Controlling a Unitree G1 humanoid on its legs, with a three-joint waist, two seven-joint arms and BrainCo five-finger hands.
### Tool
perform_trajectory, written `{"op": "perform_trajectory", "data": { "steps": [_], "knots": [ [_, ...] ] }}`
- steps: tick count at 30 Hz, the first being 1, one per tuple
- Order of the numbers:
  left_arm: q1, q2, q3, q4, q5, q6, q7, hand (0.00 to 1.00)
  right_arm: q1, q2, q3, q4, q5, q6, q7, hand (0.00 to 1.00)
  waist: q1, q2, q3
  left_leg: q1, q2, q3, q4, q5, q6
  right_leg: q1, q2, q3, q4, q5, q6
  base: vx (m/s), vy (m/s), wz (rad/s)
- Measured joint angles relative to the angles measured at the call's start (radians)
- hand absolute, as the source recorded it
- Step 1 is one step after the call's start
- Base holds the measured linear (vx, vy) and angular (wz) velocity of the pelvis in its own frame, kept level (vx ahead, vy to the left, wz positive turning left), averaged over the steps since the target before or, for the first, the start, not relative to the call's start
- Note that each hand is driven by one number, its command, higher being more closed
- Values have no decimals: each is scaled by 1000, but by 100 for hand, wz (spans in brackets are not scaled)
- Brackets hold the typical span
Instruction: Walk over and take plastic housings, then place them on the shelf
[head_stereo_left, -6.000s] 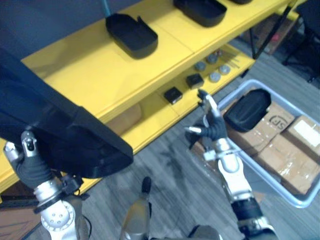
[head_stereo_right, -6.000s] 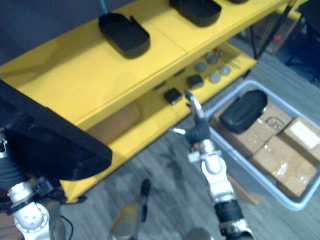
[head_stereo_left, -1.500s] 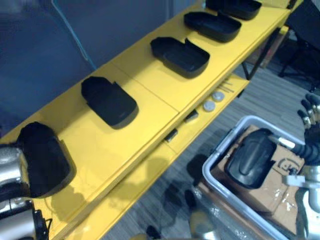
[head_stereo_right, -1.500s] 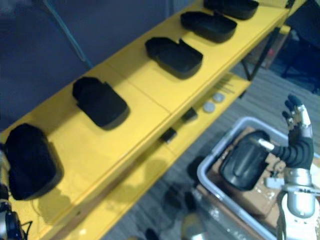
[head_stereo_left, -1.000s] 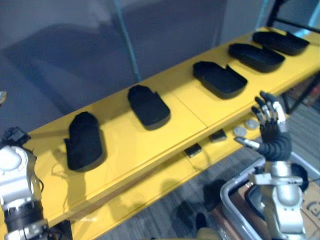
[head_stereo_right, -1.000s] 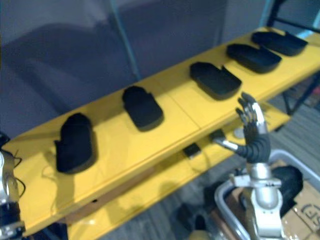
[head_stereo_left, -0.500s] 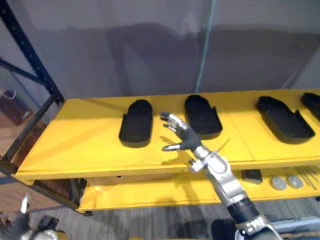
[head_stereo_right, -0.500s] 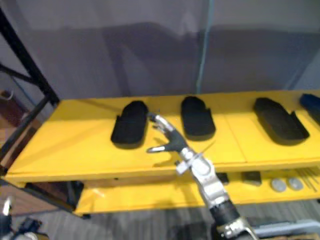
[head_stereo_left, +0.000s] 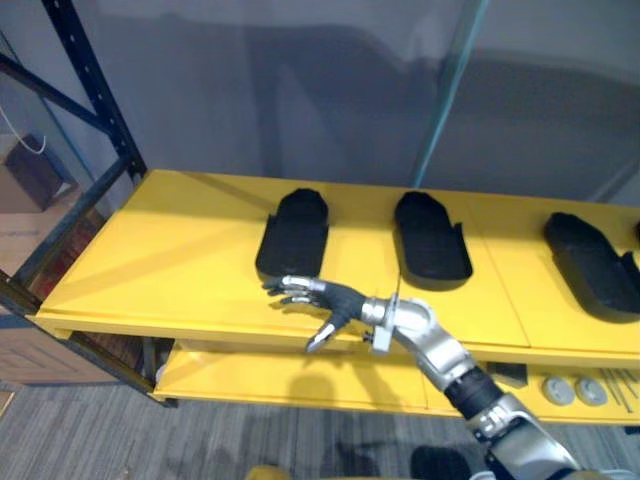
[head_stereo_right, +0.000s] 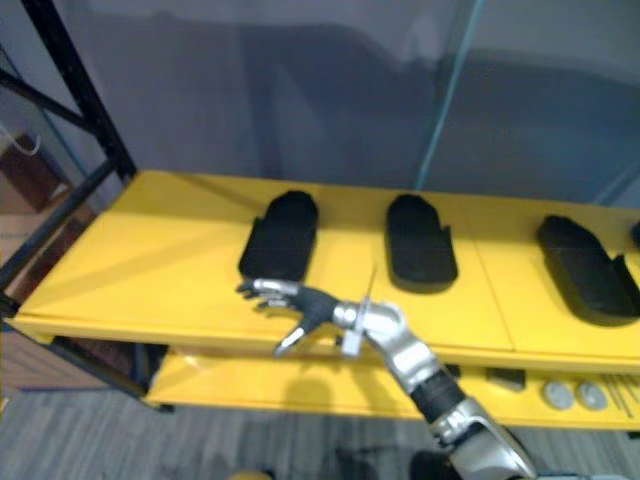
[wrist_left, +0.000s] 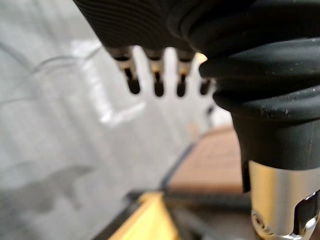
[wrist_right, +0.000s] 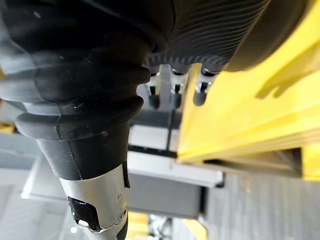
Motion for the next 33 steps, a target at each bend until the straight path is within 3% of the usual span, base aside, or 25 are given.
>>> {"op": "perform_trajectory", "data": {
  "steps": [5, 9, 16, 22, 33],
  "knots": [
    [1, 2, -75, 58, 2, 75, -131, 0, -15, 1, 16, 3, -4, 1, 37, 0, 0, -12, 20, -1, 0, 1, -1, 1, -2, -2, 0, 1, 0, -1, 0, 5, 20, 0],
    [-3, 3, -100, 82, -30, 78, -163, 0, -28, 14, 44, 9, -4, 2, -8, 0, 0, -13, 21, 1, -1, 3, 0, 1, -4, -2, -1, 2, 0, -1, 0, 30, 29, 0],
    [-17, 13, -131, 81, -36, 77, -164, 0, -32, 104, 17, 154, -46, -14, -106, 0, 4, 4, 58, 19, -9, 1, -4, 1, -4, 18, -8, -1, 0, -6, 9, 7, 16, 1],
    [-15, 12, -157, 81, -36, 77, -162, 0, -53, 165, -14, 277, -63, -26, -189, 0, 26, 9, 70, 34, -17, -9, -22, 2, -3, 31, -16, -21, 0, -17, 21, 15, 25, 6],
    [-20, -2, -168, 71, -38, 76, -160, 0, -129, 212, -56, 414, -65, -83, -256, 0, 43, 11, 101, 36, -42, -17, -20, 0, 1, 42, -43, -33, 1, -15, 30, 23, 46, 5]
  ]
}}
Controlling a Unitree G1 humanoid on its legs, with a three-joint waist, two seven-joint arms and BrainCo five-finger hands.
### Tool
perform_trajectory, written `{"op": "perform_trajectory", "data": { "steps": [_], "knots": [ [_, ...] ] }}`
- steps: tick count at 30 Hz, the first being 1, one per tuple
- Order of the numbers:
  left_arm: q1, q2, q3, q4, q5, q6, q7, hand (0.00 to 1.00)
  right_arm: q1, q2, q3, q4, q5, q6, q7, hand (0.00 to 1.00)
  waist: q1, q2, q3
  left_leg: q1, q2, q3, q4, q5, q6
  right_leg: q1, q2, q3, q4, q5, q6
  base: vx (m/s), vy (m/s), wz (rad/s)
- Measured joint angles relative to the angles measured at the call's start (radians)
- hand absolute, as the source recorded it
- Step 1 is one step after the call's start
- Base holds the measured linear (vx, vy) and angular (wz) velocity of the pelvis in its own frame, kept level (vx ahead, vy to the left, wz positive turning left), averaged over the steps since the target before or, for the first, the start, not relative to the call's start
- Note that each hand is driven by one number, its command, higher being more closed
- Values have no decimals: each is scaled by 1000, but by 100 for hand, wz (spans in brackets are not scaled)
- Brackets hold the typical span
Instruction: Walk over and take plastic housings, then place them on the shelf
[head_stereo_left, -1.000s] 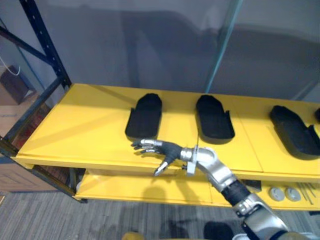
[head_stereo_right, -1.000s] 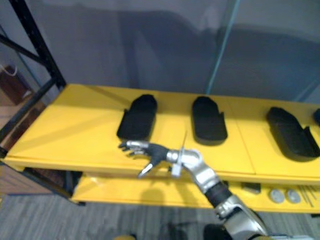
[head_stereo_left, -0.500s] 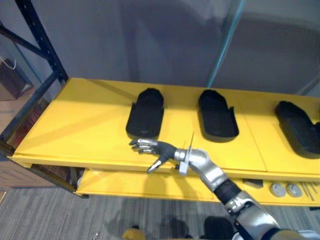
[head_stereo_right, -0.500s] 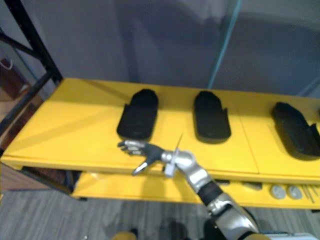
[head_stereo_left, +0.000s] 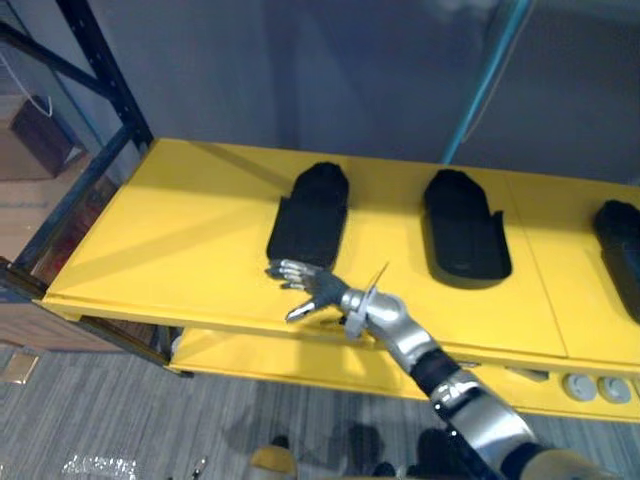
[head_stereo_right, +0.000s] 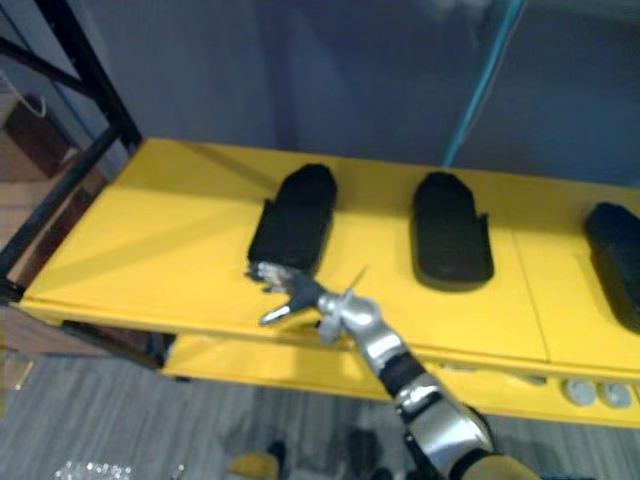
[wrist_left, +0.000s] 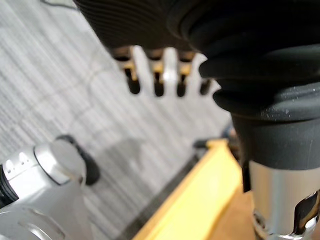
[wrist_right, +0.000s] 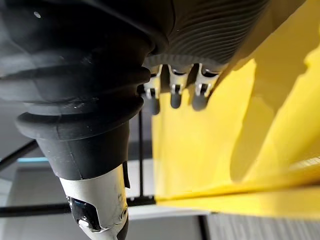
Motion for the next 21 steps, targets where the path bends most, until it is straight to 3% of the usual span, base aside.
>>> {"op": "perform_trajectory", "data": {
  "steps": [9, 16, 19, 21],
  "knots": [
    [0, -6, -3, -1, -1, 1, 12, 0, -19, 15, -62, 63, 1, -36, -31, 0, 11, 10, 21, 13, -11, -9, -4, 1, 10, 8, -17, -14, 30, -18, 10, -19, 28, 4],
    [-9, -5, -20, -11, 0, 2, 11, 0, -27, 11, -60, 65, 5, -35, 119, 0, 9, 8, 21, 20, -19, -6, -23, 4, 14, 6, -24, -12, 29, -17, 11, 29, 32, 0],
    [-16, 2, -18, -5, 0, 9, 4, 0, -26, -5, 19, -43, 0, 27, 234, 0, 2, -3, 21, 32, -11, 24, -33, 0, 13, -7, -18, 19, 28, -17, 11, 31, 23, -29],
    [-18, 7, -17, 8, -1, 16, -6, 0, -23, -16, 91, -231, -20, 114, 350, 0, -15, -18, 23, 35, 0, 57, -30, -10, 8, -20, -7, 52, 28, -17, 11, 32, 6, -42]
  ]
}}
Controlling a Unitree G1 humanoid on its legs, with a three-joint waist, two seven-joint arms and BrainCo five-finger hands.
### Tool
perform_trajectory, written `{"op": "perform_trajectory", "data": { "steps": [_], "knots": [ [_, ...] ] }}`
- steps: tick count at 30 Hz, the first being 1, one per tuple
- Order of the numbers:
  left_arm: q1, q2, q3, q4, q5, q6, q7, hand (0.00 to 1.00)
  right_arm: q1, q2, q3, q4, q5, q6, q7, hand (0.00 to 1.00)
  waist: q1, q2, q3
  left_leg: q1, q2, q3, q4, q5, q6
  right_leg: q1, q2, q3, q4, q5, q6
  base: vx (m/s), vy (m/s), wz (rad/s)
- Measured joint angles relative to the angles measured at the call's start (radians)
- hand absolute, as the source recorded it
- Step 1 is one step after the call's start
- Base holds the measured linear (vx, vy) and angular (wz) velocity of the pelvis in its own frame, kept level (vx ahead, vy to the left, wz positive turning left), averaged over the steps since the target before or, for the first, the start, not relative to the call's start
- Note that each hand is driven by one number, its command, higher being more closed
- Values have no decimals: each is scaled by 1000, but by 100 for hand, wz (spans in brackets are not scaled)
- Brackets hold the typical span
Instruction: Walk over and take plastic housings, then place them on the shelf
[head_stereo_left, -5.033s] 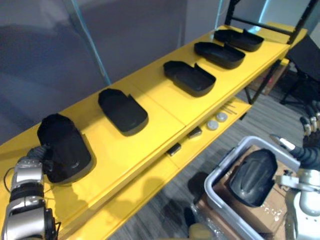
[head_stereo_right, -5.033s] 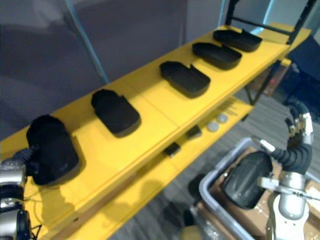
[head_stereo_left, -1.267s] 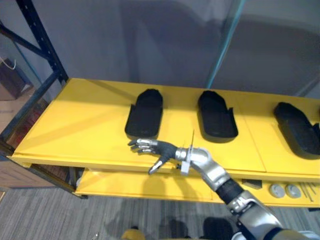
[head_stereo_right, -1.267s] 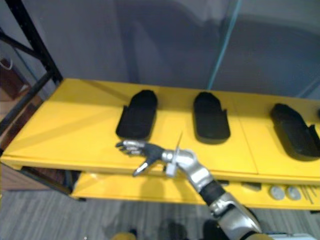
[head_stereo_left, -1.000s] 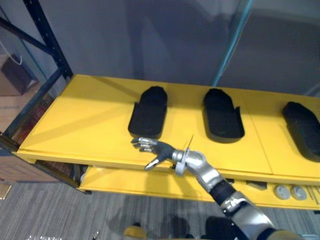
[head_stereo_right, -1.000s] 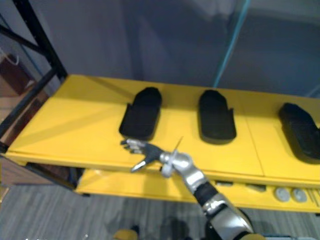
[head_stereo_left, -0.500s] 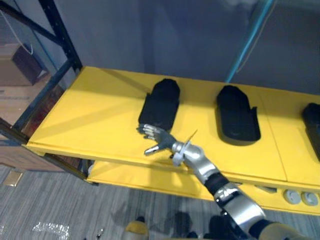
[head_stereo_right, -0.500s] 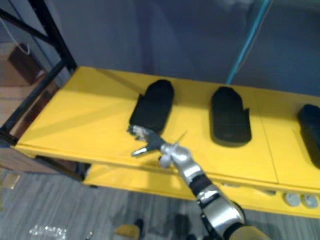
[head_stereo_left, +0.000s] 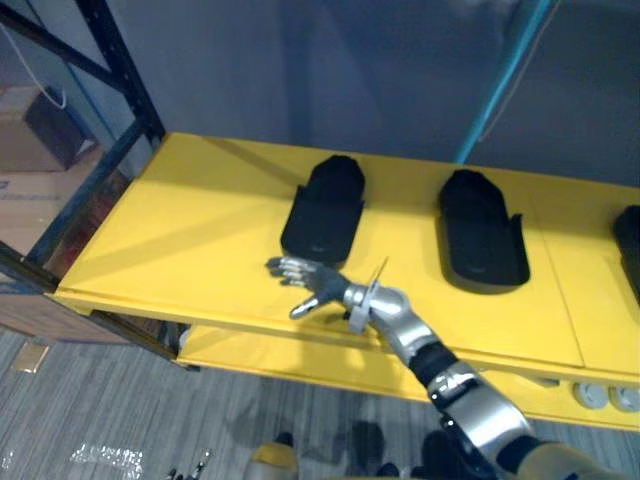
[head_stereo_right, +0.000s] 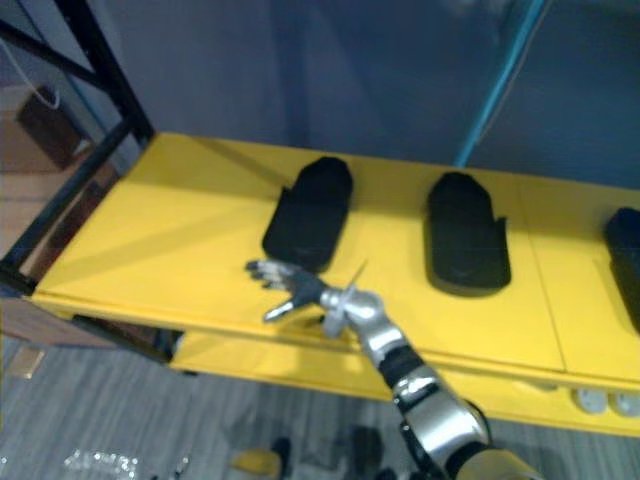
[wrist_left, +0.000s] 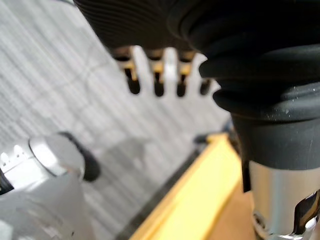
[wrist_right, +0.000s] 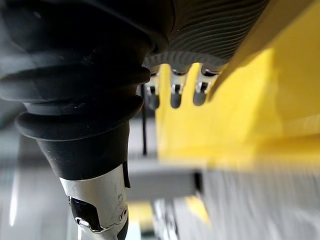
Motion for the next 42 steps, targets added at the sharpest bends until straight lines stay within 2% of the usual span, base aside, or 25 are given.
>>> {"op": "perform_trajectory", "data": {
  "steps": [1, 2, 4, 5, 6, 7, 8, 10, 11, 12, 13, 15, 16, 18, 20, 22, 24, 25, 29, 32, 34, 36, 38, 40, 42],
  "knots": [
    [0, 3, 0, 18, -13, 13, -9, 0, 1, -9, 49, -124, -6, 55, 64, 0, -14, -8, -5, 2, 6, 18, 1, -6, -4, -9, 7, 20, 0, 0, 0, 44, 1, -47],
    [-1, 5, -1, 31, -29, 19, -19, 0, 1, -17, 84, -221, 1, 109, 97, 0, -26, -12, -8, 3, 12, 32, 6, -11, -6, -14, 12, 33, -1, 0, -1, 35, 0, -45],
    [-2, 12, -3, 64, -30, 26, -34, 0, -13, -41, 147, -389, 32, 212, 114, 0, -43, -22, -14, 19, 23, 72, 16, -20, -15, -12, 22, 63, -1, -1, -2, 35, 3, -40],
    [-5, 17, -4, 72, -30, 27, -42, 0, -24, -52, 148, -436, 76, 240, 83, 0, -53, -27, -18, 23, 26, 77, 18, -22, -18, -10, 25, 70, -1, -2, -4, 27, -3, -26],
    [-10, 24, -7, 80, -28, 27, -50, 0, -46, -65, 140, -467, 122, 247, 26, 0, -62, -32, -21, 27, 29, 85, 17, -22, -18, -10, 29, 73, -1, -2, -4, 18, -2, -25],
    [-16, 37, -15, 82, -29, 27, -61, 0, -76, -80, 82, -492, 167, 247, -73, 0, -62, -41, -27, 39, 33, 104, 17, -23, -20, -12, 35, 92, -1, -2, -6, 2, -3, -26],
    [-21, 40, -15, 82, -29, 27, -64, 0, -90, -86, 34, -497, 180, 242, -119, 0, -63, -44, -29, 44, 35, 111, 17, -24, -20, -12, 37, 101, -2, -2, -6, -18, -3, -37],
    [-38, 58, -33, 82, -28, 22, -72, 0, -121, -152, -238, -535, 182, 201, -347, 0, -77, -54, -43, 52, 37, 140, 15, -26, -22, -23, 48, 128, -3, 3, -12, -70, -17, -30],
    [-37, 60, -40, 82, -28, 20, -71, 0, -121, -164, -269, -541, 183, 191, -368, 0, -79, -61, -49, 52, 37, 148, 14, -26, -22, -27, 49, 132, -3, 4, -13, -62, -4, -42],
    [-34, 70, -56, 87, -26, 19, -71, 0, -110, -204, -382, -575, 199, 159, -426, 0, -92, -58, -51, 53, 37, 173, 14, -30, -23, -41, 51, 159, -6, 12, -16, -36, 29, -45],
    [-36, 73, -63, 93, -25, 19, -72, 0, -97, -225, -437, -600, 202, 143, -451, 0, -99, -58, -54, 53, 37, 185, 14, -31, -22, -46, 51, 171, -8, 16, -17, -52, 24, -57],
    [-36, 70, -73, 116, -17, 11, -71, 0, -5, -295, -622, -694, 202, 76, -515, 0, -150, -56, -80, 53, 40, 225, 12, -38, -21, -65, 56, 212, -11, 25, -17, -42, 7, -51],
    [-36, 70, -81, 121, -17, 10, -71, 0, 25, -309, -661, -715, 201, 61, -524, 0, -163, -50, -85, 56, 40, 235, 13, -41, -22, -67, 59, 221, -12, 26, -17, 4, 0, -49],
    [-37, 68, -93, 127, -17, 0, -76, 0, 148, -340, -804, -775, 201, 13, -563, 0, -205, -13, -105, 72, 44, 272, 11, -51, -24, -76, 66, 263, -12, 28, -17, 15, 6, -51],
    [-39, 72, -93, 133, -17, -8, -77, 0, 226, -343, -891, -780, 199, -10, -601, 0, -234, 12, -121, 81, 50, 295, 11, -55, -26, -82, 77, 287, -13, 31, -19, 8, -10, -44],
    [-39, 75, -92, 141, -18, -13, -78, 0, 311, -343, -969, -780, 200, -21, -633, 0, -244, 28, -132, 96, 61, 324, 9, -59, -30, -82, 91, 311, -18, 34, -24, -13, -47, -43],
    [-38, 71, -92, 164, -19, -12, -86, 0, 394, -341, -1025, -778, 202, -44, -665, 0, -257, 37, -138, 107, 70, 347, 9, -63, -36, -81, 105, 330, -23, 38, -30, -42, -58, -34],
    [-34, 69, -92, 183, -19, -11, -99, 0, 472, -328, -1067, -773, 204, -60, -686, 0, -275, 35, -139, 112, 76, 352, 9, -64, -37, -81, 113, 339, -23, 40, -32, -47, -52, -17],
    [-18, 57, -92, 199, -19, -8, -112, 0, 647, -224, -1120, -729, 215, -115, -770, 0, -290, 27, -141, 122, 84, 374, 13, -67, -41, -81, 123, 353, -25, 39, -38, -89, -63, -17],
    [-11, 47, -108, 197, -20, -7, -112, 0, 760, -124, -1101, -633, 224, -128, -870, 0, -305, 26, -143, 120, 81, 375, 14, -67, -42, -81, 117, 349, -24, 38, -38, -82, -32, 1],
    [-9, 44, -132, 188, -21, -7, -105, 0, 830, -49, -1074, -580, 238, -137, -925, 0, -305, 31, -142, 118, 80, 376, 14, -68, -42, -82, 115, 348, -25, 36, -41, -51, -20, 2],
    [-6, 28, -141, 159, -20, -8, -93, 0, 903, 34, -1016, -512, 192, -154, -1001, 0, -305, 41, -139, 108, 79, 374, 14, -68, -42, -91, 113, 345, -25, 36, -41, -27, -23, 4],
    [-6, 22, -162, 138, -15, -10, -82, 0, 924, 69, -982, -453, 170, -164, -1052, 0, -304, 56, -133, 101, 77, 373, 13, -67, -41, -96, 110, 342, -25, 40, -35, -1, -19, 5],
    [-4, 9, -179, 111, 24, -19, -65, 0, 935, 100, -969, -406, 145, -194, -1098, 0, -298, 76, -132, 102, 77, 367, 10, -67, -42, -93, 109, 329, -25, 40, -33, 20, -15, 10],
    [-4, -3, -180, 93, 37, -25, -60, 0, 936, 106, -953, -406, 120, -210, -1117, 0, -291, 80, -130, 102, 77, 363, 8, -67, -42, -92, 108, 322, -25, 39, -32, 14, -15, 10]
  ]
}}
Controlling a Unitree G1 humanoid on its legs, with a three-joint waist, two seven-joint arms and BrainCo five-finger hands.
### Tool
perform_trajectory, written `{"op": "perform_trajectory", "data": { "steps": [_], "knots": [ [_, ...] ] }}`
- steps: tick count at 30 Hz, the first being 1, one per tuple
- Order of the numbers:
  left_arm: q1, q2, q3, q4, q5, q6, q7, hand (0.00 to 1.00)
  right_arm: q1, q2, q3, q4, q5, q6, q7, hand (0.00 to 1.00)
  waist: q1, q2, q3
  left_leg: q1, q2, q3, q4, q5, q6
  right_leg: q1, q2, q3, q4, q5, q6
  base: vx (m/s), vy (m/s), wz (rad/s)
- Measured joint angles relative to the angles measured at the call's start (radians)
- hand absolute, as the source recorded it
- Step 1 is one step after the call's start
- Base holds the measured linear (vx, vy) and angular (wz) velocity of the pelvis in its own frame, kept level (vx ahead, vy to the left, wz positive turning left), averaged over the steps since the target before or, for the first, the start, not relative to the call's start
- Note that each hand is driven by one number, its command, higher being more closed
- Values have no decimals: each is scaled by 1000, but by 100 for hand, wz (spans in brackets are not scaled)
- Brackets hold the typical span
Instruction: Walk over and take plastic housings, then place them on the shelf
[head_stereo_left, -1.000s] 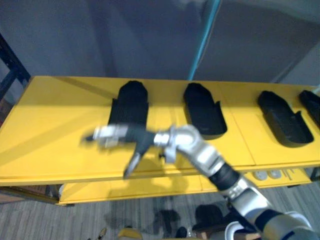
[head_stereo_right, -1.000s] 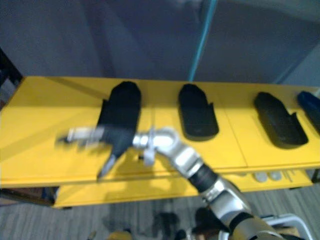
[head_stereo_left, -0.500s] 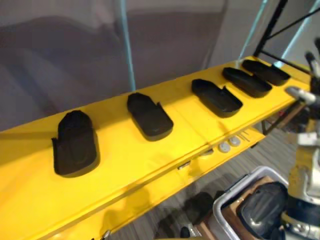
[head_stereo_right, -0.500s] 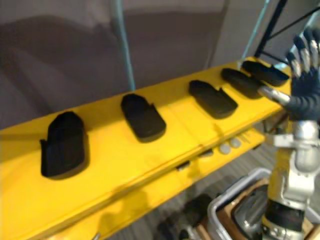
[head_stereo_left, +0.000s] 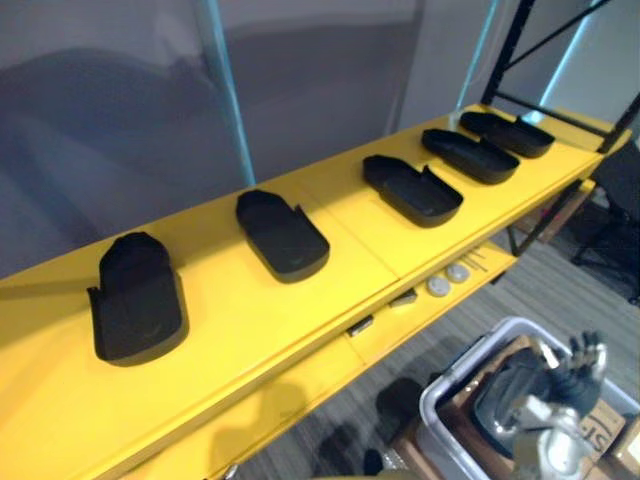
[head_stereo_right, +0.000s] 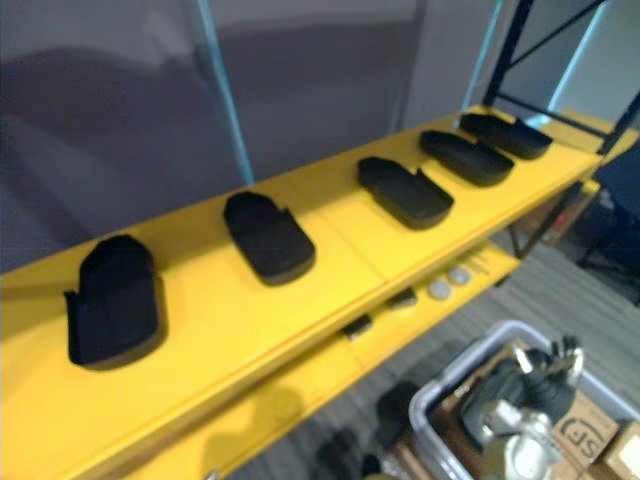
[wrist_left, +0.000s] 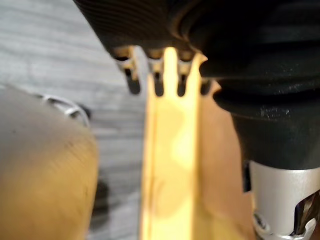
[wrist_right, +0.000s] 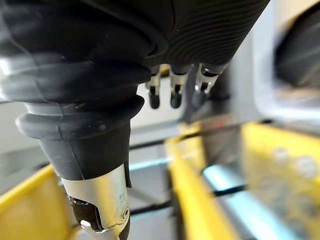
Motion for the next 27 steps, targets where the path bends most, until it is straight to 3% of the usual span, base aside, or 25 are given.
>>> {"op": "perform_trajectory", "data": {
  "steps": [1, 5, 9, 13, 16, 18, 23, 27],
  "knots": [
    [0, -8, -4, -20, 26, -10, 4, 0, 0, 1, 21, 0, -17, -12, -15, 0, 14, -1, 1, 0, 0, -1, -2, 0, 0, 1, 0, -3, 0, -1, 1, 1, -15, 5],
    [0, 5, -40, -66, 143, -33, 17, 0, -11, 9, 71, 0, -42, -16, -59, 0, 26, -13, 10, -2, -1, -15, -3, 1, 0, 5, -3, -15, 0, -6, 2, -25, -21, 11],
    [-14, 37, -115, -89, 280, -33, -4, 0, -1, 16, 86, -2, -80, -16, -123, 0, 20, -10, 11, -15, -3, -14, -9, 1, -1, -10, -3, -16, -1, -10, 3, -11, -18, -1],
    [-53, 83, -195, -90, 401, -33, -43, 0, 9, 11, 44, -21, -116, -16, -121, 0, 0, -11, 13, -10, 8, 55, 0, -8, -14, -44, 18, 44, 2, -5, 1, 8, -29, -43],
    [-124, 112, -320, -91, 498, -21, -86, 0, 38, -34, -57, -59, -115, -15, -108, 0, -51, -17, 34, 1, 13, 128, 27, -15, -25, -60, 30, 102, 13, -5, 0, -19, -33, -57],
    [-208, 115, -407, -93, 528, 13, -121, 0, 84, -90, -137, -85, -93, -21, -73, 0, -104, -18, 49, 5, 13, 183, 44, -22, -28, -85, 39, 154, 25, -5, 0, -56, -32, -68],
    [-360, 126, -501, -114, 477, 100, -120, 0, 143, -103, -224, -86, -26, -74, 35, 0, -201, -12, 88, 23, 15, 261, 49, -25, -24, -112, 65, 230, 38, -1, -4, -83, -55, -56],
    [-375, 108, -536, -113, 404, 137, -102, 0, 144, -101, -192, -86, -6, -100, 143, 0, -206, -5, 95, 31, 32, 268, 137, -36, -6, -108, 75, 278, 53, -4, -8, -56, -62, -35]
  ]
}}
